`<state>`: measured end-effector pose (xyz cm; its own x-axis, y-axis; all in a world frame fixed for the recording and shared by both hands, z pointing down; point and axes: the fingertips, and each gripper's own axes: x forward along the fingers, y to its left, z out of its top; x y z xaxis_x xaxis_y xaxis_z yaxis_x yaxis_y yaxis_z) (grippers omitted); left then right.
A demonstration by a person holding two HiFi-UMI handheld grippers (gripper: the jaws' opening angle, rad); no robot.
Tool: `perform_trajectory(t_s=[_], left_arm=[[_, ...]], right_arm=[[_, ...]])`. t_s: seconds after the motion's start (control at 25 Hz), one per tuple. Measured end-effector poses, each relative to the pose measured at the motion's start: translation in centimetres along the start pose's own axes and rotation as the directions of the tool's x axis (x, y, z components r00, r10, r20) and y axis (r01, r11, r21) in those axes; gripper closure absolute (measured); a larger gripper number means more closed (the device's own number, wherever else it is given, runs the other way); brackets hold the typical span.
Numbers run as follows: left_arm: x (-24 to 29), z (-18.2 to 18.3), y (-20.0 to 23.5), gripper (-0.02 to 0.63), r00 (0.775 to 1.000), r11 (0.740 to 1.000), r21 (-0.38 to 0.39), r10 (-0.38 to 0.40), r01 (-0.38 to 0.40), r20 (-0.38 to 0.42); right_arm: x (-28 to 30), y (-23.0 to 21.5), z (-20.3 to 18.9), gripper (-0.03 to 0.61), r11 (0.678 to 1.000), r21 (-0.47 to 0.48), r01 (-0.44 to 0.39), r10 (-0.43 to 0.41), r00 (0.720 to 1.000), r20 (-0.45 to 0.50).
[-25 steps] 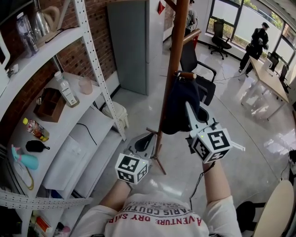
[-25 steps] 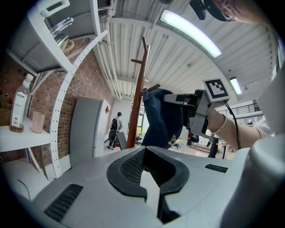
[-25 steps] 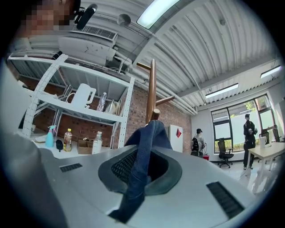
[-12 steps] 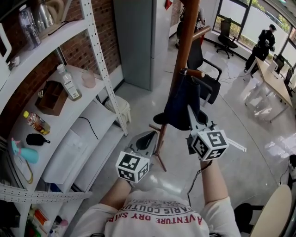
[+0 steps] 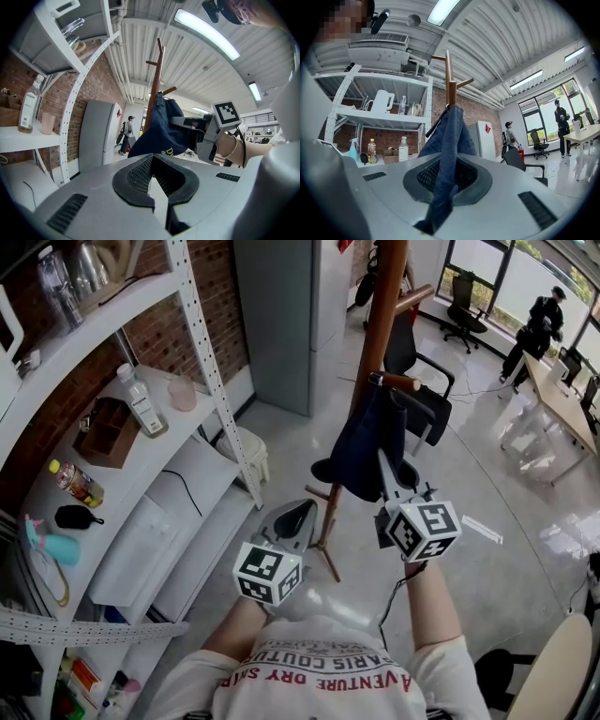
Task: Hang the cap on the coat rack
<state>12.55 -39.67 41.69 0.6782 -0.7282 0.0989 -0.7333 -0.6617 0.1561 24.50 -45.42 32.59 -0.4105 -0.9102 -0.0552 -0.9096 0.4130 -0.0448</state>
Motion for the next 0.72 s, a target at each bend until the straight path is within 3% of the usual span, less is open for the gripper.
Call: perform_trajectory(t_s=[0.24,0.36,0.72], left_arm=[[-0.4,0.6,-0.2,0.607,1.0,1.0,0.015,0.001,-0.001,0.012],[-0.5,1.0,-0.5,0.607,1.0,1.0,0.026,-0.006,0.006,0.017],[-1.1,2.2,-1.1,0.607,0.998,0.999,0.044,-0.028,0.026,0.048]], right_arm=[[-0.7,-0.4,0.3,0.551,0.998,0.047,0.039,-0.039,0.999,0.009],[-1.5,-0.7,0.7,0.442,0.997,0.026,0.079,-0.08,0.997,0.019],[-7.3,0.6,1.8,0.437,0.991,0.011,0.131,-0.131,0.987,0.09]])
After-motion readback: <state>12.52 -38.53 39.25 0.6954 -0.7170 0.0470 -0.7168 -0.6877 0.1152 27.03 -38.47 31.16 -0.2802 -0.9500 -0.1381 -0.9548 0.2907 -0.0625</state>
